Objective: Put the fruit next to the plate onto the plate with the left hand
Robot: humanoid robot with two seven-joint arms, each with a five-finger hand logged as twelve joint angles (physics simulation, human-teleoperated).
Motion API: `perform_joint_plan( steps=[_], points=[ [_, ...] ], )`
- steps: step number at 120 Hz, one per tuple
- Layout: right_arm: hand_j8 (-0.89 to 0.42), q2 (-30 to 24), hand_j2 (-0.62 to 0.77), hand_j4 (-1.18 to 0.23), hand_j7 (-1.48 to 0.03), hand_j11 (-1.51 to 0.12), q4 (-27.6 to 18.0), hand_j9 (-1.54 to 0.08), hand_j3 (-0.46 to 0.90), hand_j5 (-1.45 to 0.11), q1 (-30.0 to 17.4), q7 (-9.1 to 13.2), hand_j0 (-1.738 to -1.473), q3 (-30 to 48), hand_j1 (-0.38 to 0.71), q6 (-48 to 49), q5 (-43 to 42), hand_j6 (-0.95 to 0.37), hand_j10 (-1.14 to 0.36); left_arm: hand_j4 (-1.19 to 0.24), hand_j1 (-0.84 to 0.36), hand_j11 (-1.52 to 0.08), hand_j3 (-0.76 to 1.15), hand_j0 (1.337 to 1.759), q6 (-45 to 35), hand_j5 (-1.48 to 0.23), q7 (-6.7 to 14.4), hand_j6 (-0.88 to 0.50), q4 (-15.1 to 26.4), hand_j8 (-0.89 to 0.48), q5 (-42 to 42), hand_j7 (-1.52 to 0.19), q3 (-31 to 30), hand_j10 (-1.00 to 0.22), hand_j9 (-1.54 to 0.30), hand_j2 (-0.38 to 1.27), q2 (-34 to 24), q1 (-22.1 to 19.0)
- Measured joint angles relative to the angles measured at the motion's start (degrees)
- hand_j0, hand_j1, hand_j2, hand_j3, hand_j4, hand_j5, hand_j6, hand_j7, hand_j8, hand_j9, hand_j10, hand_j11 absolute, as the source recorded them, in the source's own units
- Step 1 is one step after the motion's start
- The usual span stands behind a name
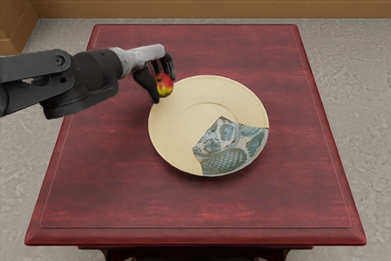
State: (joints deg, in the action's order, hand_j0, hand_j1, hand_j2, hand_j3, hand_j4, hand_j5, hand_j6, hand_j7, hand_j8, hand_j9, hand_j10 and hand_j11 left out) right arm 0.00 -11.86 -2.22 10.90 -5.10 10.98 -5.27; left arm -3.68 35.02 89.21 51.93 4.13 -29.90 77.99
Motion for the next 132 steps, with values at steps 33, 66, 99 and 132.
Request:
perform_joint_plan(
  steps=[33,66,99,132],
  points=[
    [-0.01,0.0,0.0,-0.01,-0.02,-0.02,0.0,-0.02,0.0,-0.02,0.0,0.0,-1.658,0.0,-0.33,0.0,0.0,-0.01,-0.01,-0.64,-0.38,-0.93,0.0,1.656,0.0,-0.98,0.0,-0.4,-0.3,-0.45,-2.2,-0.94,-0.5,-0.7,-0.93,0.56,6.6,-0.6],
    [-0.01,0.0,0.0,-0.01,-0.02,-0.02,0.0,-0.02,0.0,-0.02,0.0,0.0,-1.658,0.0,-0.33,0.0,0.0,-0.01,-0.01,-0.67,-0.36,-0.93,0.0,1.656,-0.1,-0.97,0.0,-0.44,-0.9,-0.47,-1.9,-0.93,-2.3,-0.7,-0.93,0.56,7.5,-3.1],
    [-0.01,0.0,0.0,-0.01,-0.02,-0.02,0.0,-0.02,0.0,-0.02,0.0,0.0,-1.658,0.0,-0.33,0.0,0.0,-0.01,-0.01,-0.3,0.02,-0.41,0.0,1.657,-0.2,-0.42,0.0,-0.21,-1.1,-0.22,-1.7,-0.41,-3.3,-0.31,-0.41,0.24,7.6,-2.7],
    [-0.01,0.0,0.0,-0.01,-0.02,-0.02,0.0,-0.02,0.0,-0.02,0.0,0.0,-1.658,0.0,-0.33,0.0,0.0,-0.01,-0.01,-0.08,0.26,-0.11,0.0,1.658,12.2,-0.11,0.0,-0.06,3.3,-0.06,-10.6,-0.11,8.5,-0.08,-0.11,0.06,-4.0,-3.4]
  ],
)
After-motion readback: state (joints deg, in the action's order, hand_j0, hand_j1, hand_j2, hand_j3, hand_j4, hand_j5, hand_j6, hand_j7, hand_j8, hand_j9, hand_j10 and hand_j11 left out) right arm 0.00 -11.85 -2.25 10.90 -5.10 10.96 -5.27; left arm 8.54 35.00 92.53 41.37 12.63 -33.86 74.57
